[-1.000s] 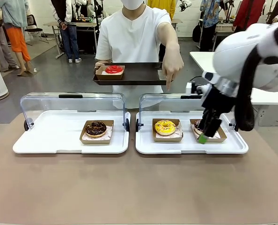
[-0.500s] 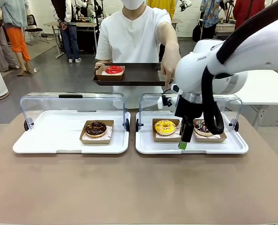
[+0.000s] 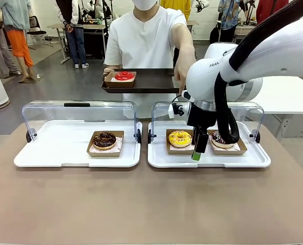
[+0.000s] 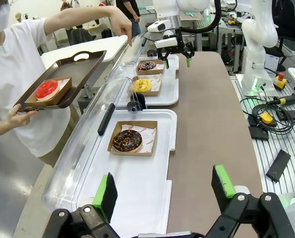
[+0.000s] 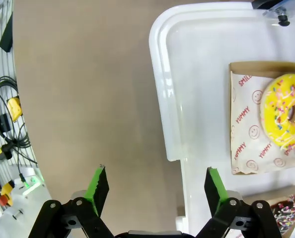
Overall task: Provide the desired donut to the person.
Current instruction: Pick up and lift the Paper togo box containing the Donut pointed at by the person.
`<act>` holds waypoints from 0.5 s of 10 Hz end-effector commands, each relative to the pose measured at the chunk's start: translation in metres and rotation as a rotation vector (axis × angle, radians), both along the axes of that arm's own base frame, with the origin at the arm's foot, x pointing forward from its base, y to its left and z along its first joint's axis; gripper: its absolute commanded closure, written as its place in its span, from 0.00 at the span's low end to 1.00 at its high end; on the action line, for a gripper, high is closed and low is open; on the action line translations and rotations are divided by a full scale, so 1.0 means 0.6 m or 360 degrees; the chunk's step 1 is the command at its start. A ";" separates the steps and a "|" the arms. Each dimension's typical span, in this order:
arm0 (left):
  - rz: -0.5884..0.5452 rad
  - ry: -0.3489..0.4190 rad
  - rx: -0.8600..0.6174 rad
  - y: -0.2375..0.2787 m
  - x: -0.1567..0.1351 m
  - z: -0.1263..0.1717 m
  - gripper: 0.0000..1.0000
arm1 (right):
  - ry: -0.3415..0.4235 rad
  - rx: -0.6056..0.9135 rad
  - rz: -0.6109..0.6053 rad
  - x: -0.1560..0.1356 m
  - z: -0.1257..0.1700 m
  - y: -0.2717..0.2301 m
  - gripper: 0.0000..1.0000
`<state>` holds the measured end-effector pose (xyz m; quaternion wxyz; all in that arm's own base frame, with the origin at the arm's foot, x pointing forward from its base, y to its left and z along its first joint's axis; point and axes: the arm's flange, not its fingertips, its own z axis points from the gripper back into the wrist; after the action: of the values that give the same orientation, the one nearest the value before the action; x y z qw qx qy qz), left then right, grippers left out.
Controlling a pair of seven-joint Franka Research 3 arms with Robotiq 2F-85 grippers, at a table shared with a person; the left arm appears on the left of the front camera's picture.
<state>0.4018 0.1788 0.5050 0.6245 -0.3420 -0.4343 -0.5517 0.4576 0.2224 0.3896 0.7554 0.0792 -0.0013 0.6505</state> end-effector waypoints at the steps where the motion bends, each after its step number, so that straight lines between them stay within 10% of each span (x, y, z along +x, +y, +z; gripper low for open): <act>1: 0.0006 -0.0013 -0.0010 0.001 -0.001 0.002 0.00 | -0.0002 0.0000 0.0002 0.000 0.000 0.001 0.00; 5: 0.0006 -0.0013 -0.0010 0.001 -0.001 0.002 0.00 | -0.0033 -0.0019 0.0046 0.002 -0.009 -0.001 0.00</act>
<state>0.4017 0.1789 0.5050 0.6245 -0.3420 -0.4343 -0.5517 0.4575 0.2227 0.3895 0.7542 0.0791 -0.0014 0.6518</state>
